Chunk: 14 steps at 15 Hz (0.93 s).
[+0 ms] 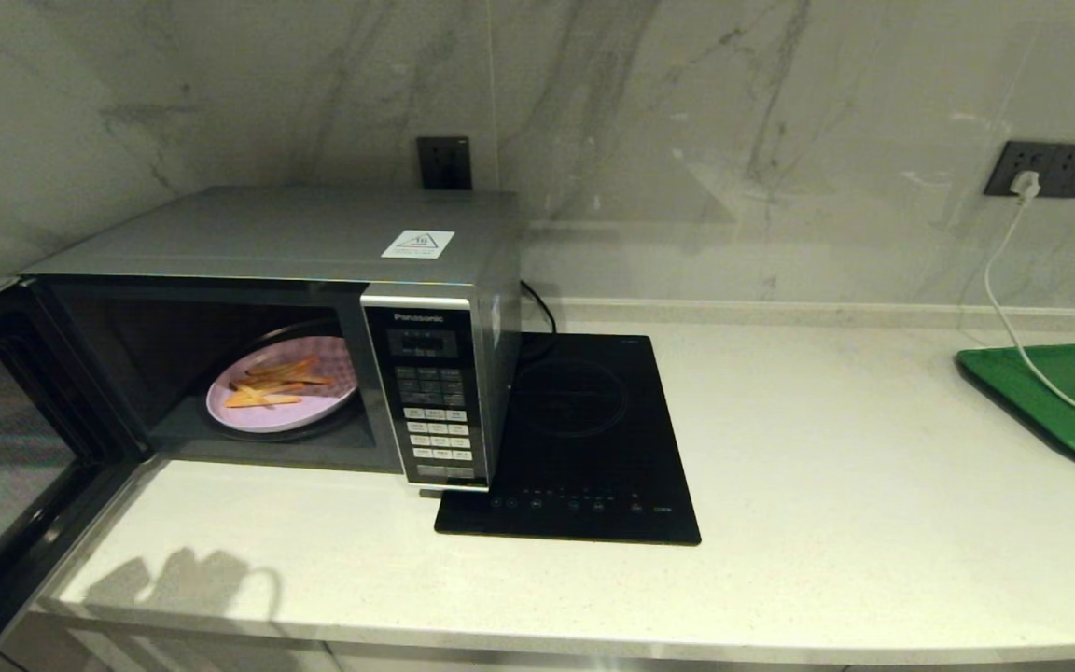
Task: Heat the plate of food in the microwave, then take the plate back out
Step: Close the microwave oven
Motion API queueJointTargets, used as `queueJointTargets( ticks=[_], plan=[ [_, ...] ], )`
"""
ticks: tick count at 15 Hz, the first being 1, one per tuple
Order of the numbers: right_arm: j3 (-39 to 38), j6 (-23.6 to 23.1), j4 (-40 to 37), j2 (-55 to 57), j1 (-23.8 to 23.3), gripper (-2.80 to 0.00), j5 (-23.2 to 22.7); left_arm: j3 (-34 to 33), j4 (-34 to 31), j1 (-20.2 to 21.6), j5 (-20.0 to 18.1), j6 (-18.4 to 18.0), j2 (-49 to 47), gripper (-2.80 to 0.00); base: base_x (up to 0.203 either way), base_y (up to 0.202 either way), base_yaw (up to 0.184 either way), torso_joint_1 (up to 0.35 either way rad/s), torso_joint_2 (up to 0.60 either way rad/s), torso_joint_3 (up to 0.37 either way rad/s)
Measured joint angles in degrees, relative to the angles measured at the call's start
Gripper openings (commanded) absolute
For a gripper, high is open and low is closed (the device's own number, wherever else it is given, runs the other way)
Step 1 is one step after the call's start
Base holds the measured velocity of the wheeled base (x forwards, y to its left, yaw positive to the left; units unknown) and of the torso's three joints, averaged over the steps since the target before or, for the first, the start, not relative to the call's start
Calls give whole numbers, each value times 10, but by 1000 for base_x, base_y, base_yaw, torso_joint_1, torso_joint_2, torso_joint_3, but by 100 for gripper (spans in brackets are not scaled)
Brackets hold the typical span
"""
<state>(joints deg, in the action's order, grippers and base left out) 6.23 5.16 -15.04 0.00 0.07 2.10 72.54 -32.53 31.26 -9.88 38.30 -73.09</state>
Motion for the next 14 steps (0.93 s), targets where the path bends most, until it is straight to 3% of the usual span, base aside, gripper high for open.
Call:
queueJointTargets(
  ticks=[2,4,10,14],
  plan=[
    [0,0,0,0,0,-280,0,3,24,50,-3,-78,35,-280,0,0,0,0,0,0],
    [0,0,0,0,0,-280,0,7,49,83,3,-118,61,-280,0,0,0,0,0,0],
    [0,0,0,0,0,-280,0,12,67,235,6,-135,49,-280,0,0,0,0,0,0],
    [0,0,0,0,0,-280,0,1,59,295,-19,-134,-16,-280,0,0,0,0,0,0]
  ],
)
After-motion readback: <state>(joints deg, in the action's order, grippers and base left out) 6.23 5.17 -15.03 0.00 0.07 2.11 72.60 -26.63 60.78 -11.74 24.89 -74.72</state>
